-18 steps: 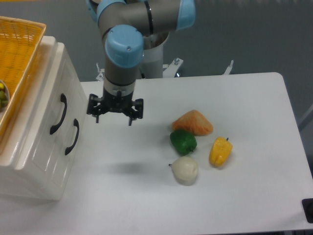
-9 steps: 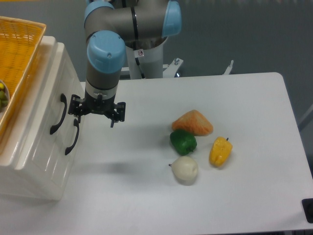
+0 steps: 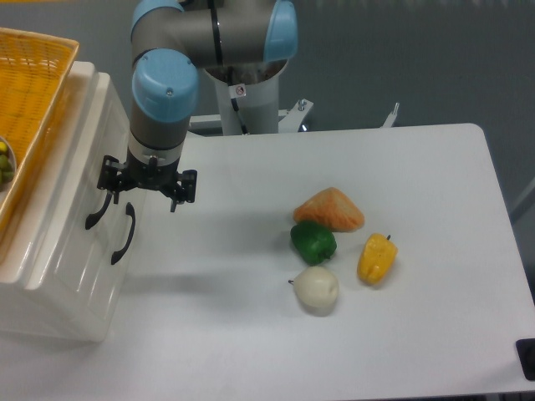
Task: Slide the top white drawer open
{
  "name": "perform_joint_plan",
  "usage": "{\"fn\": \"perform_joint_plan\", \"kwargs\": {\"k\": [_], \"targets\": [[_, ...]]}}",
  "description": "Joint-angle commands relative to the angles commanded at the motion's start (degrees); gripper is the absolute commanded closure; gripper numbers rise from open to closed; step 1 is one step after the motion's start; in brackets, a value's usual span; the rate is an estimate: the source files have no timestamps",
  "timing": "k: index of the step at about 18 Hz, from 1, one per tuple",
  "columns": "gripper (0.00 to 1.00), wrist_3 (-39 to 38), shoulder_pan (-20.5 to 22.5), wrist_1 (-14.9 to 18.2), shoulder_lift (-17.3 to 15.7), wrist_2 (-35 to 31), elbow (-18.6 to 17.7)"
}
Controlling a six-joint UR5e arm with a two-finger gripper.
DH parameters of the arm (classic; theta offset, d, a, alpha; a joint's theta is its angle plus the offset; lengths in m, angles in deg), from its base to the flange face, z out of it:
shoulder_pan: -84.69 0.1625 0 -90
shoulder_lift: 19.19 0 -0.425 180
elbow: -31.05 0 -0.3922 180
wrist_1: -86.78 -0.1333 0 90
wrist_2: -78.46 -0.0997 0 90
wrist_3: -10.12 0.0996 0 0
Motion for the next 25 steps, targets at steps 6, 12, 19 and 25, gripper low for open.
{"fn": "perform_joint_plan", "kwargs": {"k": [6, 12, 19, 25], "targets": [[0.0, 0.09, -0.79, 1.15, -0.09, 0.09, -0.09], [0.0, 0.09, -0.79, 1.15, -0.09, -0.26, -0.09], [0.0, 0.17, -0.79, 1.06, -0.17, -0.43, -0.09], [0.0, 0.26, -0.88, 1.06, -0.18, -0.52, -0.09]]}}
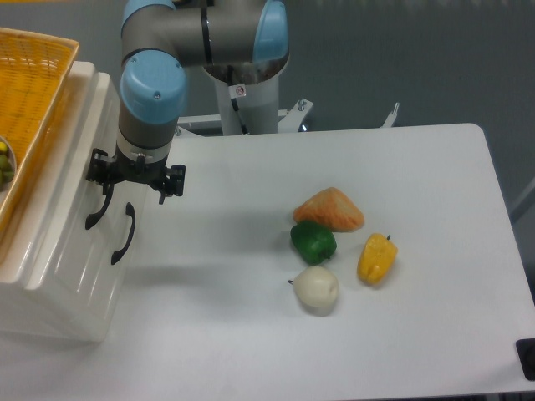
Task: Slide the top white drawer open
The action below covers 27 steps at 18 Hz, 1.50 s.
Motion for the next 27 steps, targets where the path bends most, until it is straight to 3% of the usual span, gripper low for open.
{"fn": "perform_joint_plan", "kwargs": {"k": [27], "targets": [[0.0, 0.26, -0.88, 0.09, -0.18, -0.44, -0.18]]}}
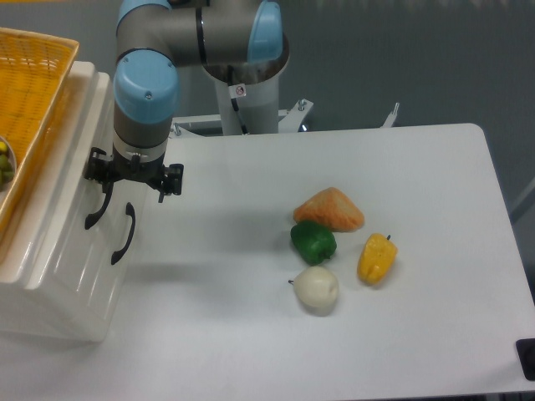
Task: Slide the top white drawer open
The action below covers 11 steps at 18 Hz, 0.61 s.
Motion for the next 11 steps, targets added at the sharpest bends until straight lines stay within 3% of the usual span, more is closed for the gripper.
{"fn": "perform_joint_plan", "kwargs": {"k": [11], "targets": [[0.0, 0.0, -0.44, -0.09, 0.26, 0.18, -0.35]]}}
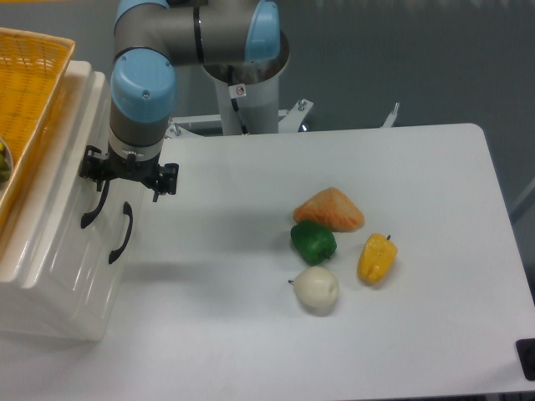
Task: Slide the top white drawer open
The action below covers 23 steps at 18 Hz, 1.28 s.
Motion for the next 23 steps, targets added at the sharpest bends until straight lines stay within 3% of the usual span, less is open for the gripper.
{"fn": "perform_joint_plan", "kwargs": {"k": [23], "targets": [[0.0, 0.26, 1.67, 0.53, 0.0, -0.61, -0.09]]}}
